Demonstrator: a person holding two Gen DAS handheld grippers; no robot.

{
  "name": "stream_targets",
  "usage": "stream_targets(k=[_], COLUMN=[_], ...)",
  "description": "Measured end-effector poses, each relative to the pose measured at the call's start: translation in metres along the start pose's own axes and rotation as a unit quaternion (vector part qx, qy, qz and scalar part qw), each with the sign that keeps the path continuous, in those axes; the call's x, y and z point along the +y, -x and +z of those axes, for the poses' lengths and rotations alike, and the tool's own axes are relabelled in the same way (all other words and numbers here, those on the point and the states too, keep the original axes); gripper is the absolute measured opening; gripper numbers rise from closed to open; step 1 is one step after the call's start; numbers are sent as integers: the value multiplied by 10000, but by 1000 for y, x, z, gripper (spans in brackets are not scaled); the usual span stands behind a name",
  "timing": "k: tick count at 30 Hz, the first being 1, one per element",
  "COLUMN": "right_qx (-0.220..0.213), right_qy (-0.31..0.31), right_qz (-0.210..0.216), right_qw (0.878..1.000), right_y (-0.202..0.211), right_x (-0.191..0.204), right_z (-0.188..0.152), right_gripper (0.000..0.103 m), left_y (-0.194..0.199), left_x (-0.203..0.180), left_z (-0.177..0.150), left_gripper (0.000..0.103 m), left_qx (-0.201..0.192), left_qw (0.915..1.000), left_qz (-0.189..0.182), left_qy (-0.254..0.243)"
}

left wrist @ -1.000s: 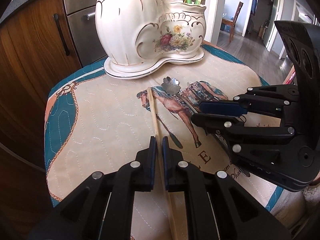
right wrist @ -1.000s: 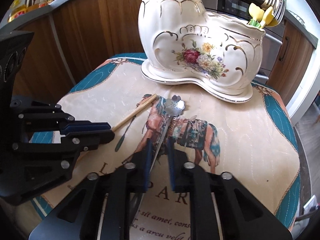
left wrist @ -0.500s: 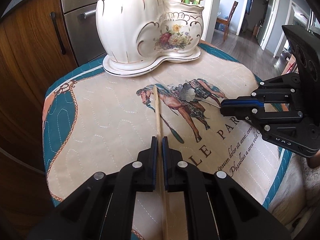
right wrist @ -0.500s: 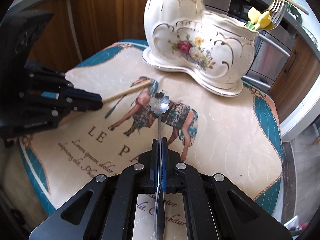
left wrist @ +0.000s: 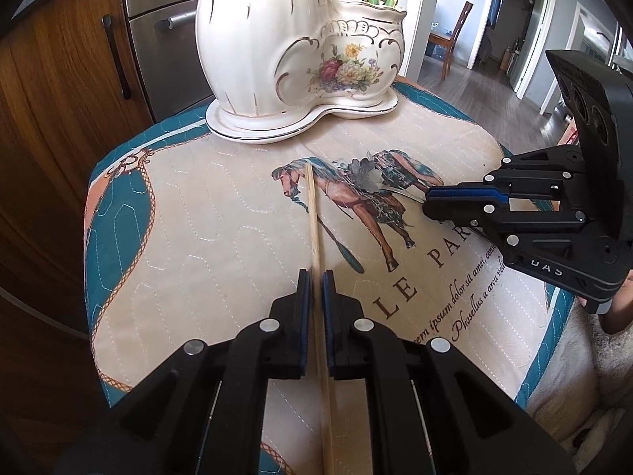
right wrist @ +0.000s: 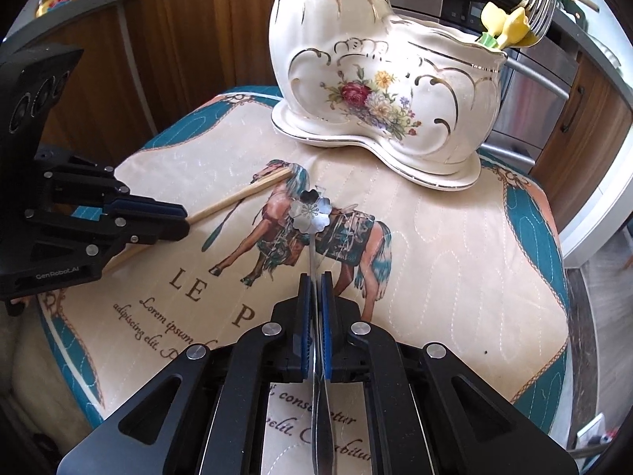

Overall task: Organize utensils
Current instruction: 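Grasp the last chopstick with the left tool while the right tool grasps the silver spoon, then lift the chopstick over the tall cup while the right tool carries the spoon to the short cup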

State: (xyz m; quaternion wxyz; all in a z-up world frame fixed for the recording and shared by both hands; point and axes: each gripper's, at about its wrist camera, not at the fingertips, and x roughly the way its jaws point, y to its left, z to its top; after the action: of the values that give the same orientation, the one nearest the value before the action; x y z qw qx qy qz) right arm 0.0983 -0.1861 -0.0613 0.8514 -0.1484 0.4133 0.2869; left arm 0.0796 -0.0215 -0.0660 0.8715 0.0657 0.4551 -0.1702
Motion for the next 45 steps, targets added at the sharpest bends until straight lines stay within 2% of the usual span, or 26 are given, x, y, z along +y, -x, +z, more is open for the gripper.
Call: stream_targets(k=[5,8,11,14,17,18,20,26,31,36,41,45], right_qx=[-137,-442,-1064,-1689,-2213,-2363,-2675,-3430,-3657,-3768,-3819,-3884], right_qy=[30,-54,-181,-456,-772,-860,-1036,-1255,-1346,-1613,-1866,-1891], right_qz=[-28,25,153,180,128,124,149,186,198,381,476,398], right_qw=[9999,9990,9940,9844,9721,9678,9579,9307,9208,9114,9039,9010], right_y=[3,19,46,69,86,91,102,119,106,80,57,50], right_x=[5,2,-2,-11,-22,-26,-34,-55,-72,-91,-108,-112], right_z=[1,5,10,12,16,17,24,60,94,118,132,135], right_gripper=[4,4,4,4,4,4,4,4,4,4,4,4], left_y=[-1,6,29,57,80,90,100,115,120,101,86,78], left_x=[4,5,3,2,2,3,6,25,29,40,53,56], left_z=[0,1,3,7,12,14,19,59,103,147,163,168], left_gripper=[4,4,4,4,4,4,4,4,4,4,4,4], left_qx=[-78,-190,-511,-1072,-1632,-1939,-2266,-2954,-3506,-3753,-4125,-4286], left_qw=[9999,9998,9986,9939,9859,9801,9728,9510,9332,9228,9055,8975], left_qz=[-19,14,-138,-258,-363,-417,-397,-429,-241,-252,-131,0], left_qy=[67,50,17,31,86,104,271,807,757,831,982,1036])
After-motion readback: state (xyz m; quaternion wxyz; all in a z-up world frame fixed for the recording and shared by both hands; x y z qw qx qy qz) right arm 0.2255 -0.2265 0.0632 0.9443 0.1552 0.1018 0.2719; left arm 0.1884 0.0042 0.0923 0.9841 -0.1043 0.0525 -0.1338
